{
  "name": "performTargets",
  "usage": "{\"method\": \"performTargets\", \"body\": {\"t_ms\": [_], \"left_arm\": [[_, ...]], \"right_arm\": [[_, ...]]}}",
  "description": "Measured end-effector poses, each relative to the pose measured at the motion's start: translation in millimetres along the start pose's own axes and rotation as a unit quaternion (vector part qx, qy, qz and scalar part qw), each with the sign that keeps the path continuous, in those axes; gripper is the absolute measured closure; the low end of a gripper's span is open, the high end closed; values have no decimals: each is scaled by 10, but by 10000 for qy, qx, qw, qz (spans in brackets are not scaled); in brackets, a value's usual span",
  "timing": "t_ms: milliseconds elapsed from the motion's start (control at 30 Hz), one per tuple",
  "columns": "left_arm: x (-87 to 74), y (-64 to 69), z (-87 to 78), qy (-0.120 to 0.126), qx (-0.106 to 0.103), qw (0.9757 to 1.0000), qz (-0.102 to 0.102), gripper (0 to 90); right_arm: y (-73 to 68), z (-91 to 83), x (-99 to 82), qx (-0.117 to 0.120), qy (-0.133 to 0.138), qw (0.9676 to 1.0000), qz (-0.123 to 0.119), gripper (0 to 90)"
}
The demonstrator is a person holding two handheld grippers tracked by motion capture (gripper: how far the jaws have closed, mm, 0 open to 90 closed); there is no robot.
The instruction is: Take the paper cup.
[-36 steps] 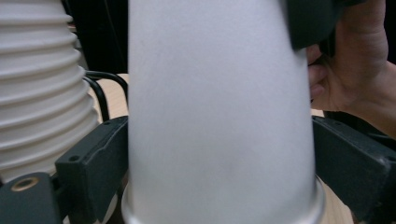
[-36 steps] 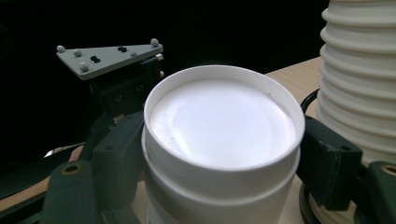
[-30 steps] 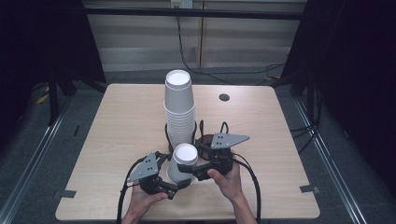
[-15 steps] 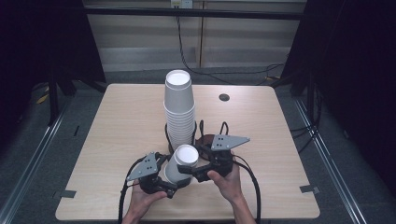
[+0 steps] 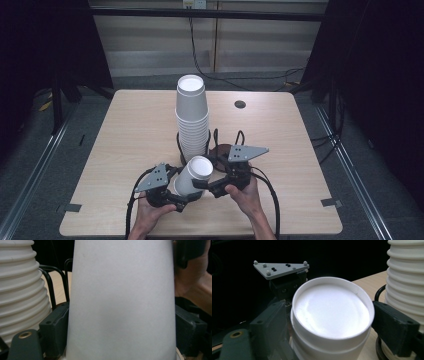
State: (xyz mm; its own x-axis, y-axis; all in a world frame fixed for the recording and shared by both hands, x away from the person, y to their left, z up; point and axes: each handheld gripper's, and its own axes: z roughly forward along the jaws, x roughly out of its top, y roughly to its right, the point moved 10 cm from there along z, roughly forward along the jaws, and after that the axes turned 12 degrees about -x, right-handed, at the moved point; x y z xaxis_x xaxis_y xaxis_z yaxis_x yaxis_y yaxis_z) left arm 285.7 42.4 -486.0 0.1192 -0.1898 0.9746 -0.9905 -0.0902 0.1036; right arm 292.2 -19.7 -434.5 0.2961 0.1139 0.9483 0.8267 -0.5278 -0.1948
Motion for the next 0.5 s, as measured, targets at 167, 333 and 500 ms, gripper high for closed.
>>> {"method": "performTargets", "body": {"t_ms": [167,333,500], "left_arm": [[13,-27,-54,-155,36,9999,0,157],[-9,-74,-112,-291,133,9995,-60,157],[-34,-105,-146,-490,164,9986,-85,157]], "right_arm": [[15,-65,10,-27,59,10000,-5,129],[32,-128,-28,-3,-4,10000,-5,128],[70,-173,-57,-12,-102,9999,-21,128]]}}
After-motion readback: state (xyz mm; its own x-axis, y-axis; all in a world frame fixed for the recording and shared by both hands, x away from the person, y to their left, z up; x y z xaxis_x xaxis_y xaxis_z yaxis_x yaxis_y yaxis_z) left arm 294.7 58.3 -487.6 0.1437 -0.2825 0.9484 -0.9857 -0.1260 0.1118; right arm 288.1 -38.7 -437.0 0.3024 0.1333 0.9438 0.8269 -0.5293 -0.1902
